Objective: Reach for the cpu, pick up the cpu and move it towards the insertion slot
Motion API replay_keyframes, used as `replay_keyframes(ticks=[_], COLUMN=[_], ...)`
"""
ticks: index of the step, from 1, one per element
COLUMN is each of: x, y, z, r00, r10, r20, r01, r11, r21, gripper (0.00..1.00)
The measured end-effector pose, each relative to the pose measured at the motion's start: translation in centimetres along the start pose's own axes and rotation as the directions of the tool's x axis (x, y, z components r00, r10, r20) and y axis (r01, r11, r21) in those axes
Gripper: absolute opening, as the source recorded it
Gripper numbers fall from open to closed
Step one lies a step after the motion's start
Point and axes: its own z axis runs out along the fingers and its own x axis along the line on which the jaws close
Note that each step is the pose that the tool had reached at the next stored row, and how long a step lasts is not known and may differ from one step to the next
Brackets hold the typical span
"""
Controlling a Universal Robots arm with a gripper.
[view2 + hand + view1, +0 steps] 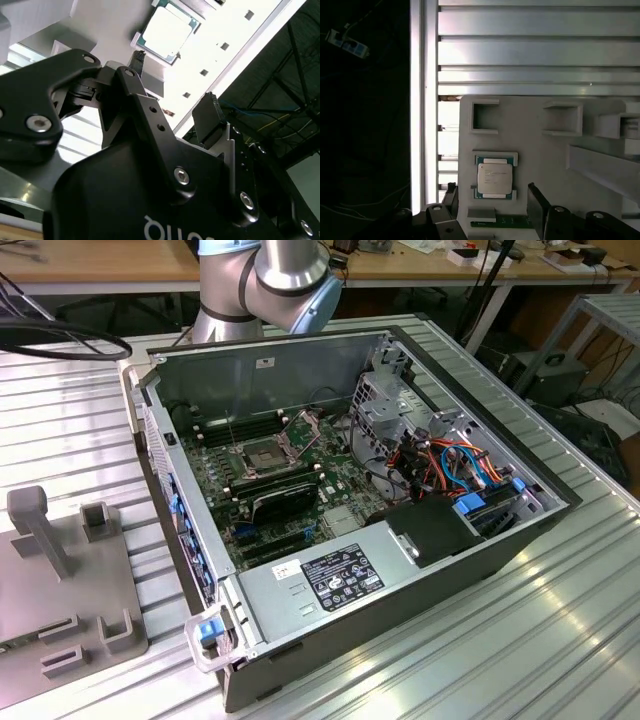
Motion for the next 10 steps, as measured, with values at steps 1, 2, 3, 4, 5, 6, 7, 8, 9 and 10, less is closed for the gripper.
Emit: replay_keyframes(ticks=[1, 2, 3, 4, 5, 6, 7, 8, 9, 10], x=[0.00, 0.00, 0.00, 0.00, 0.00, 0.01, 0.00, 0.00, 0.00, 0.00], y=[0.00, 0.00, 0.00, -0.01, -0.01, -0.04, -0.14, -0.22, -0.28, -0.33], z=[0.35, 0.57, 0.77, 0.94, 1.14, 1.44, 1.75, 2.10, 2.40, 2.54], r00=[1.0000, 1.0000, 1.0000, 1.0000, 1.0000, 1.0000, 1.0000, 1.0000, 1.0000, 1.0000], r10=[0.000, 0.000, 0.000, 0.000, 0.000, 0.000, 0.000, -0.003, -0.006, -0.008], r20=[0.0000, 0.0000, 0.0000, 0.0000, 0.0001, 0.0001, 0.0001, -0.0002, -0.0002, -0.0002], r01=[0.000, 0.000, 0.000, 0.000, 0.000, 0.000, 0.000, 0.003, 0.006, 0.008], r11=[1.0000, 1.0000, 1.0000, 1.0000, 1.0000, 1.0000, 1.0000, 1.0000, 1.0000, 1.0000], r21=[-0.0001, 0.0000, -0.0001, -0.0001, -0.0001, 0.0000, -0.0001, 0.0000, 0.0000, 0.0001], gripper=[0.66, 0.66, 0.66, 0.66, 0.66, 0.66, 0.66, 0.66, 0.66, 0.66])
